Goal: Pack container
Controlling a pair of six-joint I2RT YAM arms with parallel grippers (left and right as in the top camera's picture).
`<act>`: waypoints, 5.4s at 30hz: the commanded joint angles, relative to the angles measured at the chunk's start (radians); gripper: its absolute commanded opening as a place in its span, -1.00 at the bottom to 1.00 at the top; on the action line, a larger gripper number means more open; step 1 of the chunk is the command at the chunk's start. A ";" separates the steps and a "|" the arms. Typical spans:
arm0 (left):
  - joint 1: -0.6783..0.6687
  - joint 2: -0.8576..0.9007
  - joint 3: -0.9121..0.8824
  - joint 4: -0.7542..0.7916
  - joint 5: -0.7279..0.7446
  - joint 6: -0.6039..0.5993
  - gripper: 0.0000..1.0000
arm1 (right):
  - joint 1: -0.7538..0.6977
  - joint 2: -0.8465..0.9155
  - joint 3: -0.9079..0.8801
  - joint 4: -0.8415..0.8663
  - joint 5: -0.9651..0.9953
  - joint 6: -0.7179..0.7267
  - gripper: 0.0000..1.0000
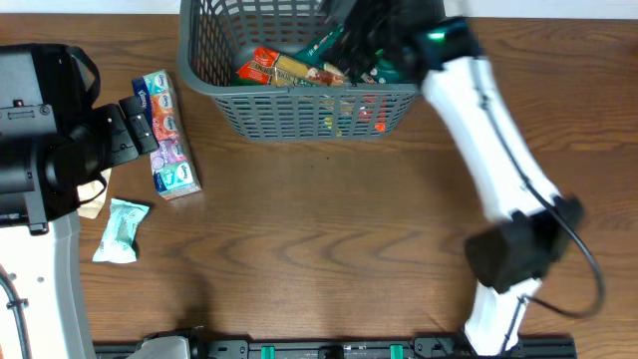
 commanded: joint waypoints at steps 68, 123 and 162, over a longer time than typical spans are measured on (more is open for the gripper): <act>0.107 0.974 -0.009 0.301 0.202 0.171 0.84 | -0.521 -0.206 0.031 -0.594 0.204 0.536 0.98; -0.327 0.516 0.294 0.640 0.426 1.229 -0.88 | -0.535 -0.206 0.031 -0.587 0.229 0.507 0.98; -0.321 0.744 0.292 0.633 0.416 1.082 0.97 | -0.540 -0.206 0.031 -0.599 0.229 0.507 0.98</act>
